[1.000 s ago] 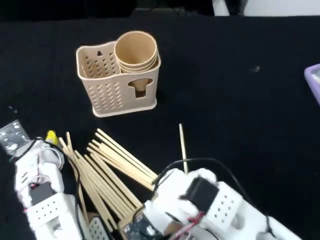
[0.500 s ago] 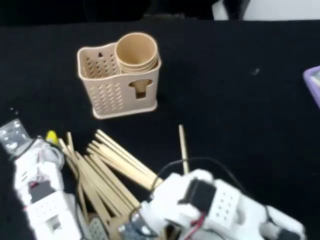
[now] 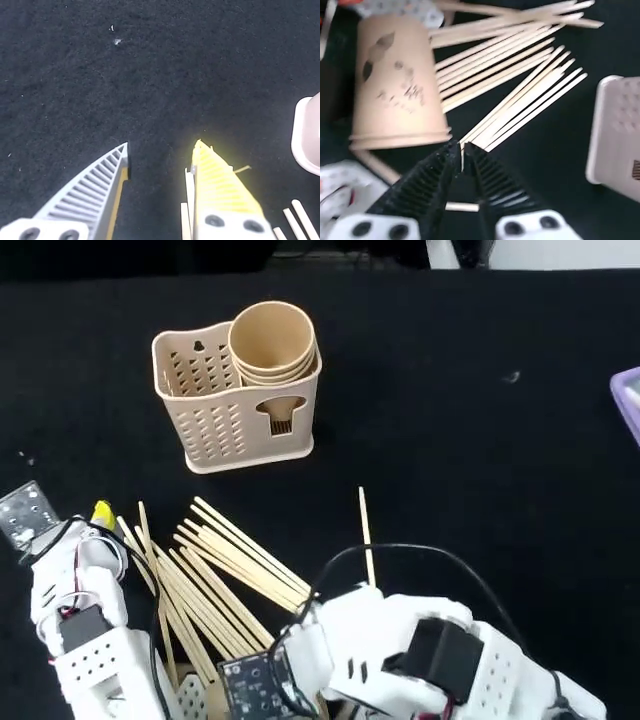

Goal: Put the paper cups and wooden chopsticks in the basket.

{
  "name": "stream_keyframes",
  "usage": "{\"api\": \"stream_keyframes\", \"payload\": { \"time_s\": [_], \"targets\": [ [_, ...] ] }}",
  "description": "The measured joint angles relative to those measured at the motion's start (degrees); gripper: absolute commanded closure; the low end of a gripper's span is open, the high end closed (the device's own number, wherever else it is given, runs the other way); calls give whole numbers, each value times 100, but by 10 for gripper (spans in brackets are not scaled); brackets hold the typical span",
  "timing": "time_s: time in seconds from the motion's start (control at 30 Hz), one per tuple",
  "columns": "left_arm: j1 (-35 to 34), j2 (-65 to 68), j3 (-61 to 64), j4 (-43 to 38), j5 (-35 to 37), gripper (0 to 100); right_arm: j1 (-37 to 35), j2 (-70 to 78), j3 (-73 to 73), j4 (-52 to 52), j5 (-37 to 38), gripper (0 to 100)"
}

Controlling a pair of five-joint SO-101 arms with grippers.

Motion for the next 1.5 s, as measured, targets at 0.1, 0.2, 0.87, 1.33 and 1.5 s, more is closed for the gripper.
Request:
{"api": "stream_keyframes", "payload": {
  "time_s": [0.1,0.2,0.87,1.33,1.5],
  "targets": [
    [0,0,0,0,0,795,264,-53,220,44,0,726],
    [0,0,0,0,0,795,404,-53,747,-334,0,755],
    [0,0,0,0,0,795,-1662,167,2180,-1758,-677,761],
    [0,0,0,0,0,795,-176,158,2198,-3798,-2620,759],
    [0,0,0,0,0,795,246,158,2954,-4800,-3103,758]
  ]
}}
